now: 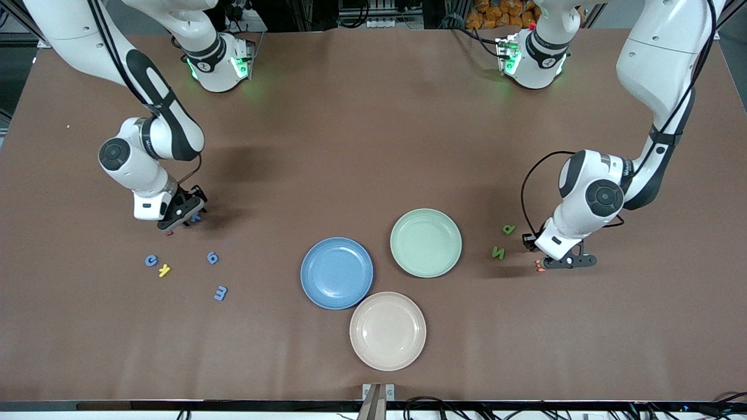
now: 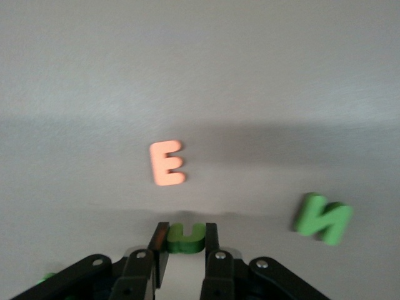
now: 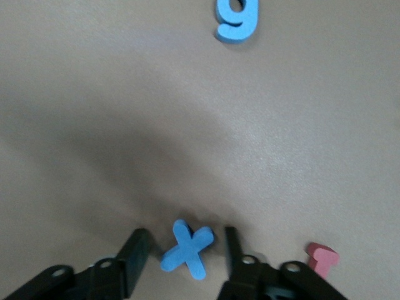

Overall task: Sort letters by color into matching plates
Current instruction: 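Carry the blue x with the right gripper while the left gripper drops green letter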

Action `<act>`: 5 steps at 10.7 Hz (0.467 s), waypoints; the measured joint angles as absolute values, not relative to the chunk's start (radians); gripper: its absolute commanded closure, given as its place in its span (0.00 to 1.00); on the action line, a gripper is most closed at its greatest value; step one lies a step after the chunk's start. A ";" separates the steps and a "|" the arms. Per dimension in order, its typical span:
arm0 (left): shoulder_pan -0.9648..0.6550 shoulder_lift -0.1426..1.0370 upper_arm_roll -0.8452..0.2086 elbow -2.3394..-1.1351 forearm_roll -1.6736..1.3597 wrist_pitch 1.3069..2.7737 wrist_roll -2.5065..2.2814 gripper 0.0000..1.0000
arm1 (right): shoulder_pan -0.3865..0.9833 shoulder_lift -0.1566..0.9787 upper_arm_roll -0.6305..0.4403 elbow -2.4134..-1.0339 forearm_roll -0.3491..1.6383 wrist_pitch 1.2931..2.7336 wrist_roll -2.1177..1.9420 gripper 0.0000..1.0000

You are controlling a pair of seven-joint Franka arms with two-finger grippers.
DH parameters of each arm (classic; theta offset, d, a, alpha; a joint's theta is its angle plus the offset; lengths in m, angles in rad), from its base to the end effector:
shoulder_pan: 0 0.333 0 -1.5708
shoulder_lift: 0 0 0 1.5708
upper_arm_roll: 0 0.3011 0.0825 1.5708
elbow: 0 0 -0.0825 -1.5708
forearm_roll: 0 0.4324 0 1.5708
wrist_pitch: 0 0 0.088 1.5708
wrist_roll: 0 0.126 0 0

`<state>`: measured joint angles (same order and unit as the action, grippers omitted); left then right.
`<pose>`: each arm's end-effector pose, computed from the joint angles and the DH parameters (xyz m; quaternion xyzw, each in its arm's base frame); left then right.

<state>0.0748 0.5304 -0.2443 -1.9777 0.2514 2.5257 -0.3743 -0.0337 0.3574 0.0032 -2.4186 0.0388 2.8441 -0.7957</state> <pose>0.6295 -0.1110 0.1367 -0.9995 -0.0184 -0.0240 0.0072 0.5103 -0.0172 0.0921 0.9339 0.3559 0.0339 0.0074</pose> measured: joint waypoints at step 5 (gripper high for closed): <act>-0.023 0.481 -0.286 -1.961 0.251 2.526 -0.397 1.00 | -0.034 0.350 0.009 -2.419 0.039 2.846 -0.796 0.93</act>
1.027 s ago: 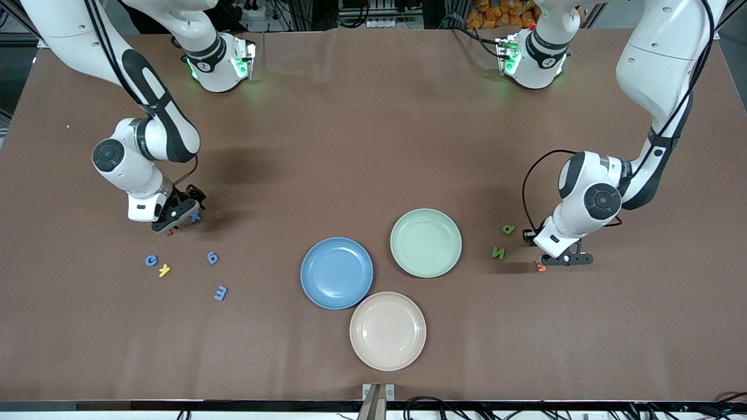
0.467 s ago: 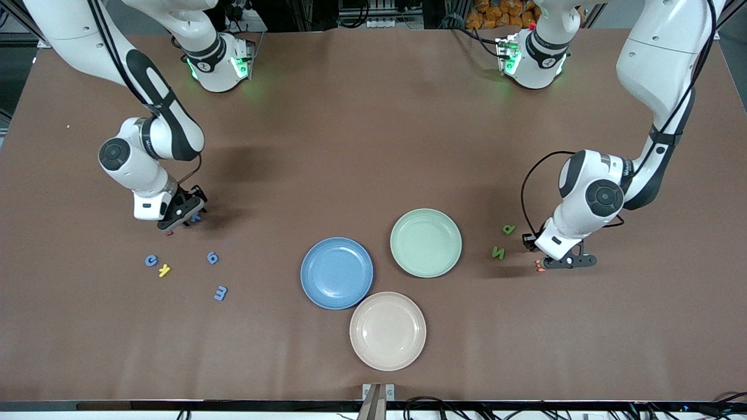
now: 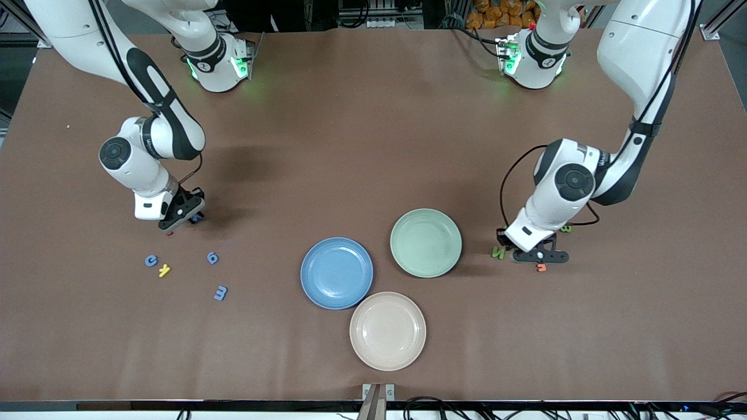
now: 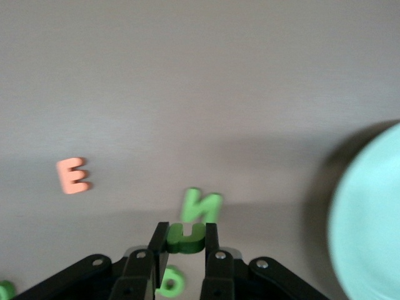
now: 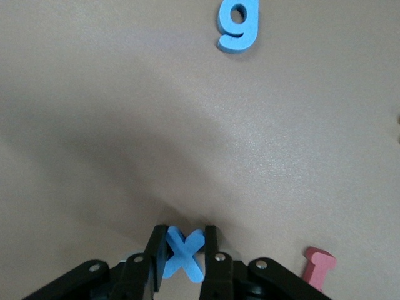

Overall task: Sort letters by color into matching plates
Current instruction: 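Carry the blue x with the right gripper while the left gripper drops green letter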

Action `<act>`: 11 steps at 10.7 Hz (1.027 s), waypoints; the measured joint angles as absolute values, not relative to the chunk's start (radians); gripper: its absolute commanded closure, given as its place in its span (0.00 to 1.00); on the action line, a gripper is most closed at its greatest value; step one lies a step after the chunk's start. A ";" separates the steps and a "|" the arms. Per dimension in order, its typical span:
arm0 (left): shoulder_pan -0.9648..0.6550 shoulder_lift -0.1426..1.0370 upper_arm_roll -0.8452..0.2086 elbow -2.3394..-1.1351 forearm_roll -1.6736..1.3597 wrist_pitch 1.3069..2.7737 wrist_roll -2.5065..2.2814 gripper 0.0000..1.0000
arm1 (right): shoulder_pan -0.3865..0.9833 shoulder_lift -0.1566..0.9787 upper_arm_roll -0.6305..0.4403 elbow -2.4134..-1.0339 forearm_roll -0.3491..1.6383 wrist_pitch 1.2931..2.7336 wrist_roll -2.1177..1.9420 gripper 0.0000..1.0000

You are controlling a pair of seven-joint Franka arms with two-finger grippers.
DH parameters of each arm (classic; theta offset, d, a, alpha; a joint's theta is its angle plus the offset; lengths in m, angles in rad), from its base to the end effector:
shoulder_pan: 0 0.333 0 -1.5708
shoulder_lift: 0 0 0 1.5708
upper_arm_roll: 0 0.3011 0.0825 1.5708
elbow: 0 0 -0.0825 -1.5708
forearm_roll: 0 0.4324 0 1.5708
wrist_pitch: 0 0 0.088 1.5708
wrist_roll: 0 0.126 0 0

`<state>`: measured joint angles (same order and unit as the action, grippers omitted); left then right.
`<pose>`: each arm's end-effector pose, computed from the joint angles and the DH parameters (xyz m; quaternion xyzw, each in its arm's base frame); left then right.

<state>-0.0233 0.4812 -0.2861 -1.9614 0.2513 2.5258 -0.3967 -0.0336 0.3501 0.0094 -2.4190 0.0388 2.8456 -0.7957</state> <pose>0.6240 -0.1994 0.1779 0.9977 -0.0362 0.0569 0.0068 0.5121 -0.0138 0.0959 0.9327 0.3586 0.0382 0.0079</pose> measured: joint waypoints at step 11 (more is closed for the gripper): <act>-0.128 0.500 -0.468 -1.941 0.238 2.526 -0.550 0.89 | -0.035 0.347 0.025 -2.316 0.041 2.717 -0.587 0.96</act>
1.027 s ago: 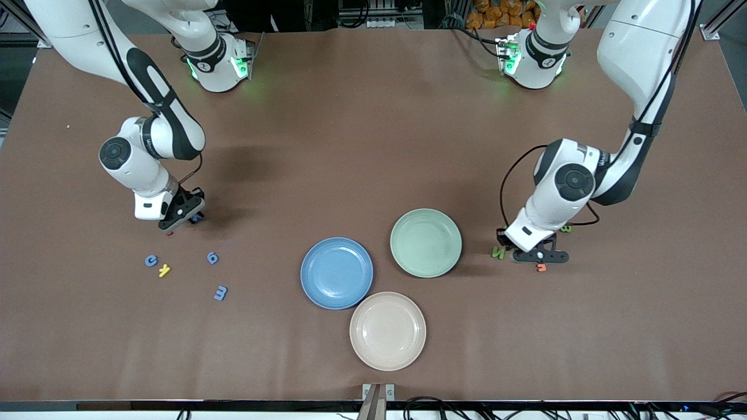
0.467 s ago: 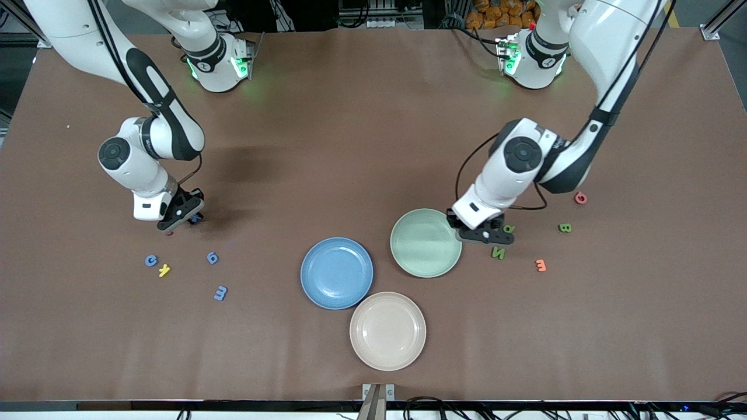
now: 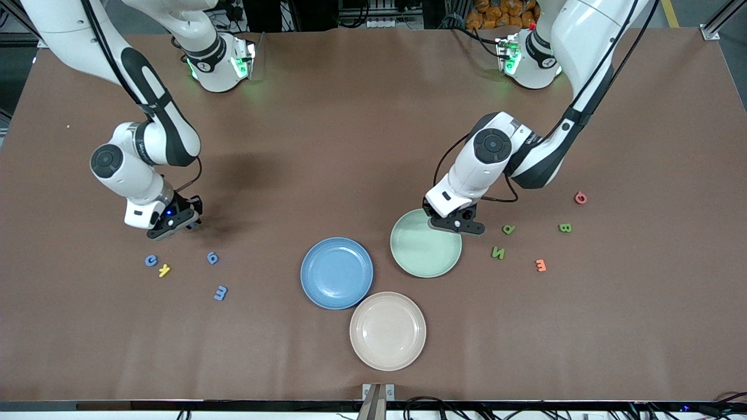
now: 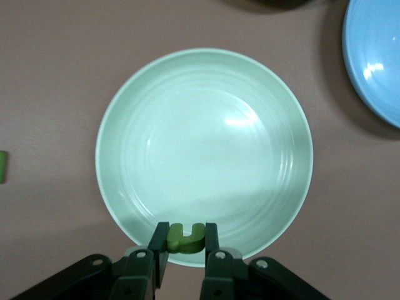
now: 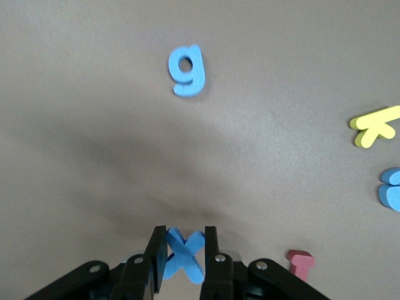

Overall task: Sort letters by color into matching plates
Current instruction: 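Carry the blue x with the right gripper while the left gripper drops green letter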

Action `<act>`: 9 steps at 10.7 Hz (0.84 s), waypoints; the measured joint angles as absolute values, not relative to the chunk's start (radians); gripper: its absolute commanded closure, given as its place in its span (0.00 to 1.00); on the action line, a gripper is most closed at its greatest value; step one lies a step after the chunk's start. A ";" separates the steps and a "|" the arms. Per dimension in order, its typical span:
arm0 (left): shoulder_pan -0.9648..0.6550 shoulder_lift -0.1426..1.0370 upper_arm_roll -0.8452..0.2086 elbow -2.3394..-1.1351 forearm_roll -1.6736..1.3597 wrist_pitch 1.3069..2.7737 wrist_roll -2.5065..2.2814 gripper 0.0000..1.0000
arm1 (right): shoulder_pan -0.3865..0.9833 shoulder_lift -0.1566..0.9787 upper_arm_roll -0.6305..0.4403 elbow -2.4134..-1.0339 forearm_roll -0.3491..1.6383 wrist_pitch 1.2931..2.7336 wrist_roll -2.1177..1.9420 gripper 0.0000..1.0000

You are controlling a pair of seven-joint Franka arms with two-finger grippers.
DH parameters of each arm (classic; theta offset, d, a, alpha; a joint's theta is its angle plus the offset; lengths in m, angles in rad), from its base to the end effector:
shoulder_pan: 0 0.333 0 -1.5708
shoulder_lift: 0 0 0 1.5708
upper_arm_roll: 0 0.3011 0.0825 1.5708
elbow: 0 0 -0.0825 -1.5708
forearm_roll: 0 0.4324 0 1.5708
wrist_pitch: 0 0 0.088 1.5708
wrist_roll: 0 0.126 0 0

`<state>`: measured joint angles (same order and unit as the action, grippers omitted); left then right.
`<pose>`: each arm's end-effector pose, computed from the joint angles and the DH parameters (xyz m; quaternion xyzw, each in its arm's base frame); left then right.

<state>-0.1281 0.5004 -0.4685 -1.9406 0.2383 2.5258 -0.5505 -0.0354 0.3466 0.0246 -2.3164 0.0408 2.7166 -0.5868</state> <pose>0.5521 -0.3707 0.1961 0.9932 -0.0824 0.0464 0.0676 0.5468 -0.0061 0.1213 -0.9637 -0.2655 -0.0294 0.0046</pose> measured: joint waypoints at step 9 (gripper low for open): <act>-0.099 0.503 -0.435 -1.911 0.240 2.422 -0.485 0.00 | 0.094 0.319 0.072 -1.997 0.146 2.283 0.020 0.94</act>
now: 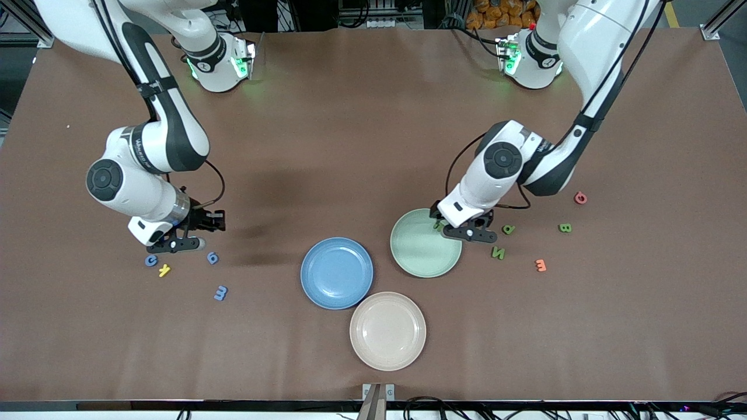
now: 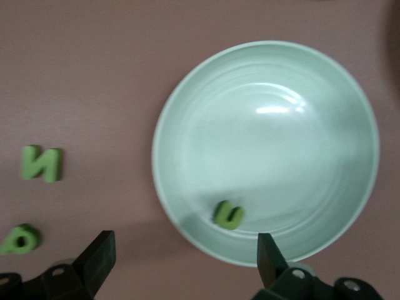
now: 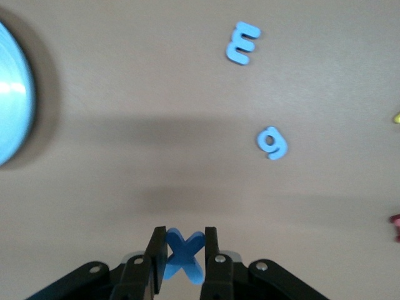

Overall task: Sort letters by color into matching plates
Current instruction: 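Carry the blue x with the right gripper while the left gripper drops green letter, then open the right gripper over the blue plate while the left gripper grasps N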

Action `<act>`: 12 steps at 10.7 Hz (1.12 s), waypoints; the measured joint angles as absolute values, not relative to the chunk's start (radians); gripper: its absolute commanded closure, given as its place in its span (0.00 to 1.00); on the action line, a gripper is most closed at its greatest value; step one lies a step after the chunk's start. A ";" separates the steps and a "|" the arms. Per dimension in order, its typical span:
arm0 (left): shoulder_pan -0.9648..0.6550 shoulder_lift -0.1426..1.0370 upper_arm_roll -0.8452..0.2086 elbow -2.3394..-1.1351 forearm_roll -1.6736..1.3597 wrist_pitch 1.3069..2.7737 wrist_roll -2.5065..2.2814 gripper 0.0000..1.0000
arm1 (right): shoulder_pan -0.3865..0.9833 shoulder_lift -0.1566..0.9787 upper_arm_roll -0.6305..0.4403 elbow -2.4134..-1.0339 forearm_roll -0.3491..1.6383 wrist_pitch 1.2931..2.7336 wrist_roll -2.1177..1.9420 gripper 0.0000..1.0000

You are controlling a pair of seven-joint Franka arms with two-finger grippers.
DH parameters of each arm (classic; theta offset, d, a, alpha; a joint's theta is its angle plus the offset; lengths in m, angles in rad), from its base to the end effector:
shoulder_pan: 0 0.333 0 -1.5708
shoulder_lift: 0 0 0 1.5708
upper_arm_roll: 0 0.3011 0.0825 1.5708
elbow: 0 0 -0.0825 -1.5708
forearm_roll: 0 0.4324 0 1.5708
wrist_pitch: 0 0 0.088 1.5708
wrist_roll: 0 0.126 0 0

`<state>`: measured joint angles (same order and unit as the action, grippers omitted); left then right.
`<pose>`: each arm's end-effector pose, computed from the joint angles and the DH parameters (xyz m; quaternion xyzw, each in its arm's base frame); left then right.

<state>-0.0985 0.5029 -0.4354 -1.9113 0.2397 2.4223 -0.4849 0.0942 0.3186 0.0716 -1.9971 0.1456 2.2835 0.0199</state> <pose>0.5740 -0.3312 0.1927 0.9956 -0.0854 0.0193 0.0338 0.6212 0.1095 0.2328 -0.9975 -0.0227 0.0221 0.0637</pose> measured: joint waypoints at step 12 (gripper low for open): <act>0.084 0.535 -0.371 -2.000 0.288 2.568 -0.157 0.00 | 0.367 0.655 0.073 -1.533 0.171 2.311 0.780 0.91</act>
<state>0.0837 0.5354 -0.3709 -1.9999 0.2884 2.5682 -0.1568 0.3674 0.6551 0.0734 -1.5331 0.1707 2.3109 0.7799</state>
